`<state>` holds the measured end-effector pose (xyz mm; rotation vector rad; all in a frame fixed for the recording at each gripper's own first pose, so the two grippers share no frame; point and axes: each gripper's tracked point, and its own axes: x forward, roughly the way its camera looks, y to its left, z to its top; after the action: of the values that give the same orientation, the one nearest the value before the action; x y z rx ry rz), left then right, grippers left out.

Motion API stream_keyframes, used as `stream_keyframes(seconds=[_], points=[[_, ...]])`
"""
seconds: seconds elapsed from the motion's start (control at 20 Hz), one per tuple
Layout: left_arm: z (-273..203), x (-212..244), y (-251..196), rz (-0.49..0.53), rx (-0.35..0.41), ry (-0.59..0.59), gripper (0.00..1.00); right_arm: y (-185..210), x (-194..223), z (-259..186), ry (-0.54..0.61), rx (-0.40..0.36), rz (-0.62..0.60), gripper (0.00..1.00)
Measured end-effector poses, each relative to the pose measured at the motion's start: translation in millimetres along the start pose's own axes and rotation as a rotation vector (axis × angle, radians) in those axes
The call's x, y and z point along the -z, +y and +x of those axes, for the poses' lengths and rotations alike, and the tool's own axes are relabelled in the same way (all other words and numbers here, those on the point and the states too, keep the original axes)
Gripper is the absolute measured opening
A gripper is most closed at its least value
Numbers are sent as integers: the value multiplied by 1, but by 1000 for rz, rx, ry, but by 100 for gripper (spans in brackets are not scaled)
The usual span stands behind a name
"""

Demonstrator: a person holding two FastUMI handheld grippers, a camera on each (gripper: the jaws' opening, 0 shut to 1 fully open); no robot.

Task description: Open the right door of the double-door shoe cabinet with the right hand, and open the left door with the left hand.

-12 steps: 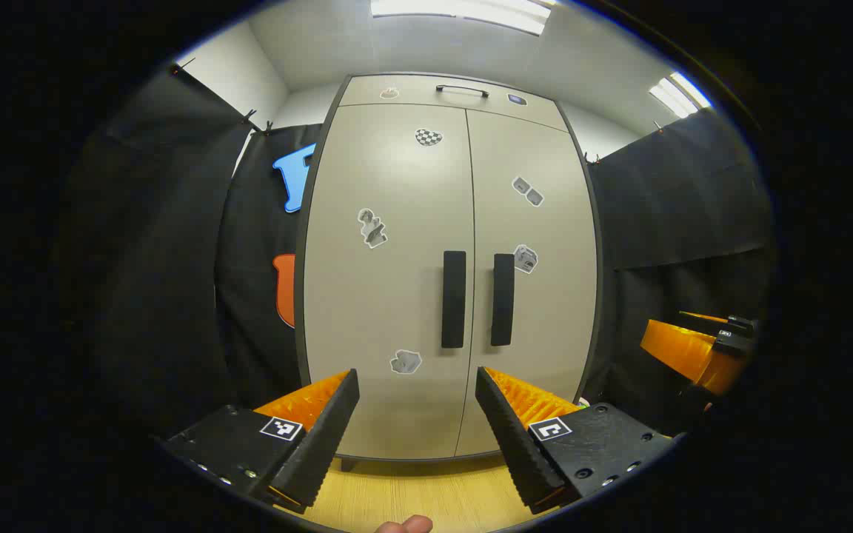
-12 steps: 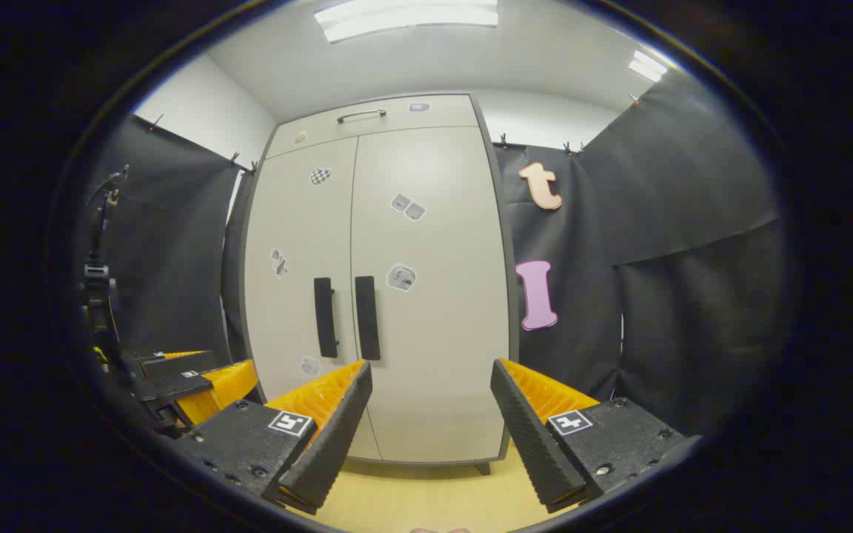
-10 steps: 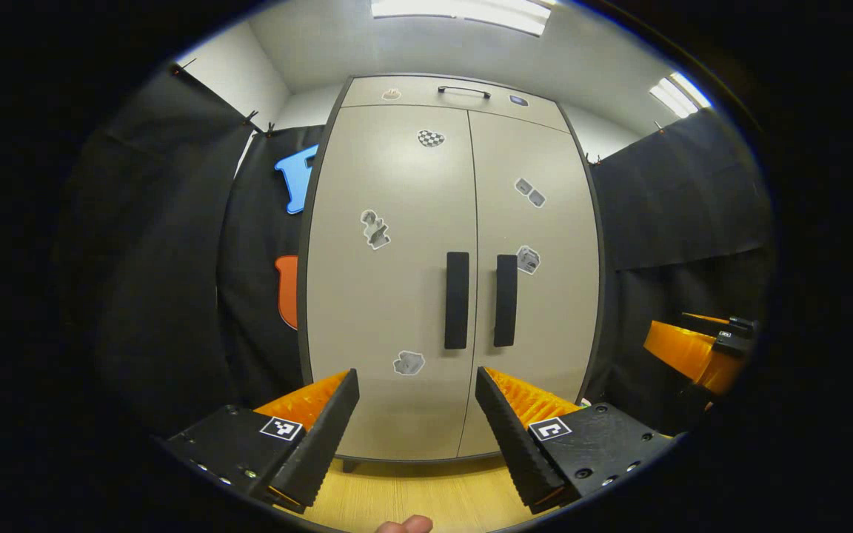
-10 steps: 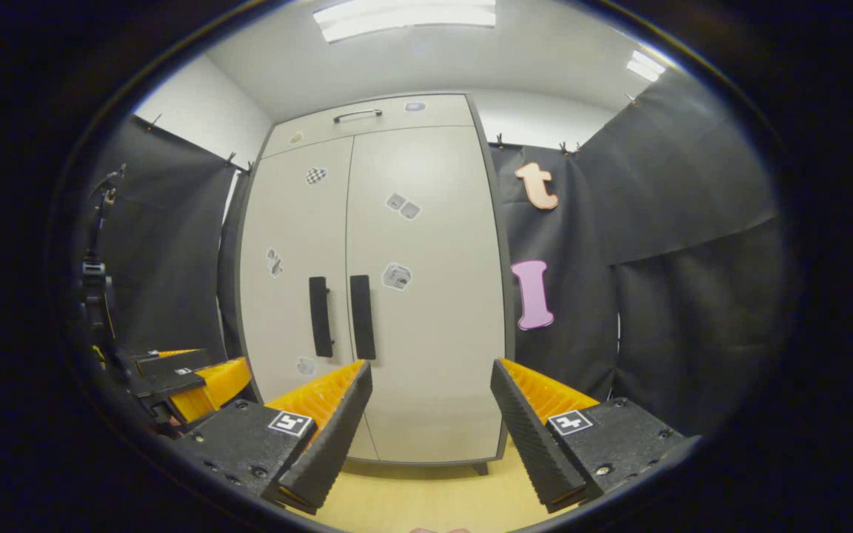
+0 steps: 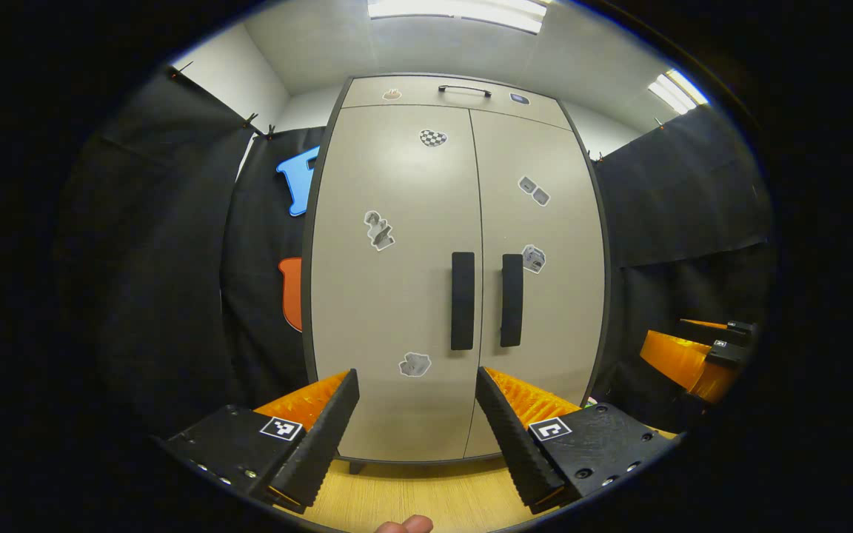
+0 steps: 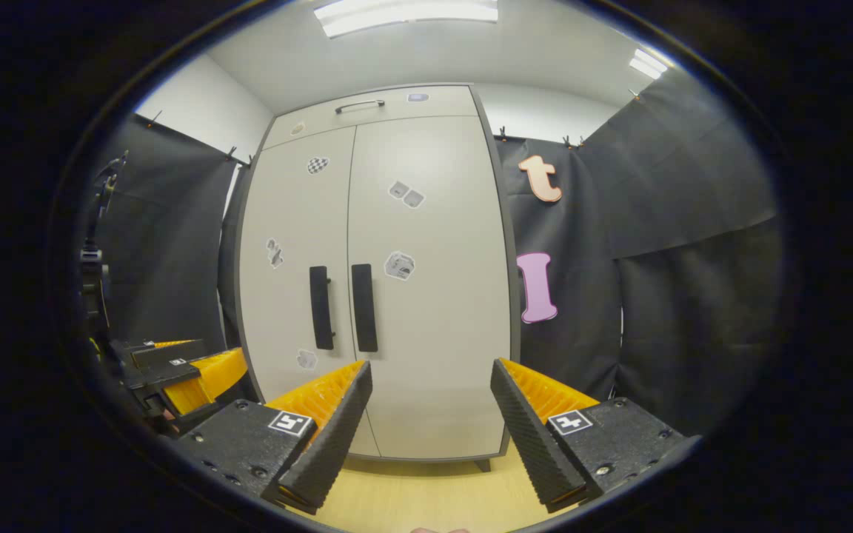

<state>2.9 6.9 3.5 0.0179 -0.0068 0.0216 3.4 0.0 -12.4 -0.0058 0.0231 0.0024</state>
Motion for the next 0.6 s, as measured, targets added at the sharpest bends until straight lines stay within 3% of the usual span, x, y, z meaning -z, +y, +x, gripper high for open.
stream_keyframes(seconds=[0.6], points=[[6,-5,0,6,-1,-10,95,-12,1,2,-6,30,5,100]])
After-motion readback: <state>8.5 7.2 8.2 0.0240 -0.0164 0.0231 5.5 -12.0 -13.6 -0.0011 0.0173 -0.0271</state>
